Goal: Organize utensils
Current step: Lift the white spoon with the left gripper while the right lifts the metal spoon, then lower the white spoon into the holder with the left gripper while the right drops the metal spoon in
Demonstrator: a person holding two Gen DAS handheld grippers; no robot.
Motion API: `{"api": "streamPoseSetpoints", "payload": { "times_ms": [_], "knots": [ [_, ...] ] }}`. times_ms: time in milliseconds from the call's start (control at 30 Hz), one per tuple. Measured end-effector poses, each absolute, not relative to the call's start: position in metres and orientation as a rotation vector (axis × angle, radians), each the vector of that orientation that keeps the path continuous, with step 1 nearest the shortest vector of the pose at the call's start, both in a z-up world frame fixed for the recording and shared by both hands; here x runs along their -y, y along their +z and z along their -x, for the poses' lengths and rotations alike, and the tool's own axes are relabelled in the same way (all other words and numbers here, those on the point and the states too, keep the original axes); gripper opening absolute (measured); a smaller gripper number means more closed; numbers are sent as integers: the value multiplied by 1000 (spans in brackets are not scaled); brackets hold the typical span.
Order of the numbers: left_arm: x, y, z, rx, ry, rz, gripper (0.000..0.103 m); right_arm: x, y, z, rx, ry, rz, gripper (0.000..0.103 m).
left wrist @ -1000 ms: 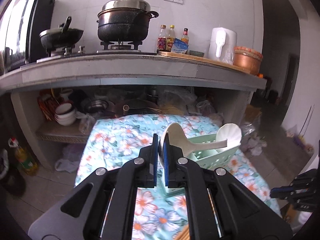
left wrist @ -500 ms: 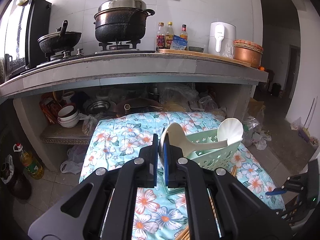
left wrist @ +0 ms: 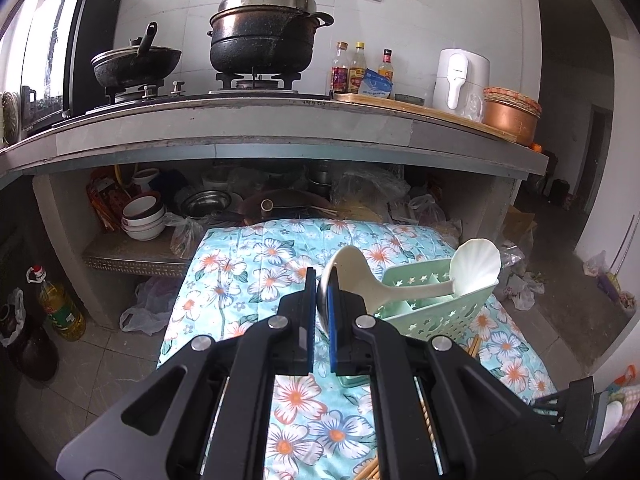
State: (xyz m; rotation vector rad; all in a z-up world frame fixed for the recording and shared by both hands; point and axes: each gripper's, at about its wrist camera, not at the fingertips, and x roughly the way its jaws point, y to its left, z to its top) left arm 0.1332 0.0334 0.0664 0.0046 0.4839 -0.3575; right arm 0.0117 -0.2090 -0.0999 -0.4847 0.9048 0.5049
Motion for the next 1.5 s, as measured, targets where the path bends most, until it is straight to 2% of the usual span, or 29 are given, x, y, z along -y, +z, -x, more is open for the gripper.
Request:
{"api": "streamPoseSetpoints", "payload": {
  "times_ms": [133, 500, 700, 1067, 1367, 1500],
  "knots": [
    [-33, 68, -134, -475, -359, -7, 4, 204, -93, -5, -882, 464, 449, 9],
    [-19, 90, -131, -406, -319, -108, 4, 242, -17, -8, -804, 419, 119, 3],
    [-6, 103, -134, -384, -262, -247, 4, 267, 22, -7, -730, 432, -40, 3],
    [15, 104, -151, -445, -192, -488, 4, 298, 43, -14, -621, 408, -165, 3],
    [35, 80, -181, -555, -216, -561, 4, 310, 46, -26, -570, 401, -218, 3],
    [43, 73, -193, -593, -280, -510, 8, 314, 56, -32, -540, 393, -223, 3]
  ]
}}
